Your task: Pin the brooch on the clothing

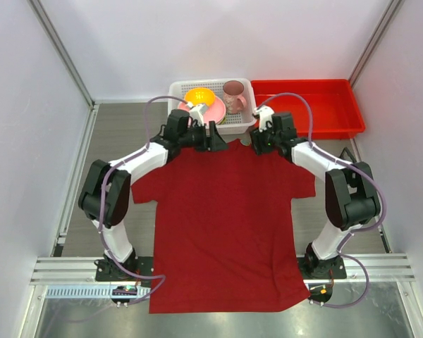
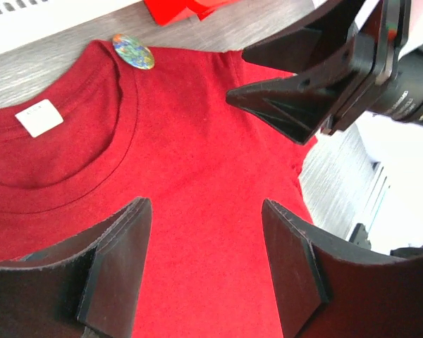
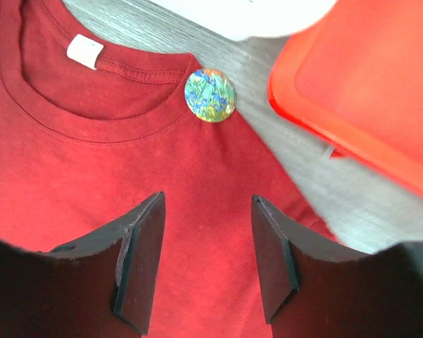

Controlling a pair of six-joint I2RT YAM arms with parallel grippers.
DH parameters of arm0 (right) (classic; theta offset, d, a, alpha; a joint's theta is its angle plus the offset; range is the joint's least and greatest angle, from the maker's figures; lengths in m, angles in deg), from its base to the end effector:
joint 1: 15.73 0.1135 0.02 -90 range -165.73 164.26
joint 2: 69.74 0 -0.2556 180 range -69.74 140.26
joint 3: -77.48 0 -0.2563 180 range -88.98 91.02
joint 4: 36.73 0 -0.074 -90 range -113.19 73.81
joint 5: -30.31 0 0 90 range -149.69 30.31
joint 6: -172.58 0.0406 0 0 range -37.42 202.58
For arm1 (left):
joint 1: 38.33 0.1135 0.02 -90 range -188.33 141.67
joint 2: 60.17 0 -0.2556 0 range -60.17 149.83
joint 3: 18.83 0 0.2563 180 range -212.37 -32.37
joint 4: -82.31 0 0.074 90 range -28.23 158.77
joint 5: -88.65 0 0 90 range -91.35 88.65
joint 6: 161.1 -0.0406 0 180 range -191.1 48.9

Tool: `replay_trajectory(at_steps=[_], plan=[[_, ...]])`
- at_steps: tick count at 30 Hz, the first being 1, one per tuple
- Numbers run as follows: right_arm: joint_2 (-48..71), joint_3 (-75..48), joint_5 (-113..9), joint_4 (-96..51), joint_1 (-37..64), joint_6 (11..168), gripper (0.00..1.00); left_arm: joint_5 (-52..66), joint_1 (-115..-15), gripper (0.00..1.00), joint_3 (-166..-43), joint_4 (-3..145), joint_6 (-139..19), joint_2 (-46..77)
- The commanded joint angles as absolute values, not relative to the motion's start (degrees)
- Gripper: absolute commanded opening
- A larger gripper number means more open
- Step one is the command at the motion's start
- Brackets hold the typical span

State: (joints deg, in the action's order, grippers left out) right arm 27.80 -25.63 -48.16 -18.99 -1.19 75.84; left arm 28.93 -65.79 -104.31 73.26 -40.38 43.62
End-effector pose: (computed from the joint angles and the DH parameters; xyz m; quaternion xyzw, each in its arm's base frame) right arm 0.3683 0.1039 0.2058 -0.2084 0.8723 0.1197 0.4260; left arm 0.3642 -0.2124 0.2311 0.1123 0.8282 -0.4389 0.3300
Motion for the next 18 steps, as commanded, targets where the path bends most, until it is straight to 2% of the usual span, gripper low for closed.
replay_trajectory(at_steps=[1,4,10,18], plan=[[28.61,-21.05,-58.27,-20.48,2.45,53.51,0.57,31.43,-61.27,0.68,-103.04,76.16,-35.33,38.63],[28.17,-21.39,-64.16,-19.85,6.49,45.67,0.59,31.17,-58.46,0.69,-99.54,73.70,-35.33,33.72],[32.47,-20.26,-71.20,-20.38,11.07,47.15,0.58,30.73,-54.59,0.70,-98.02,68.94,-36.39,27.91],[38.19,-17.35,-76.21,-19.85,12.92,50.23,0.57,30.38,-53.36,0.69,-99.52,67.01,-37.27,29.39]])
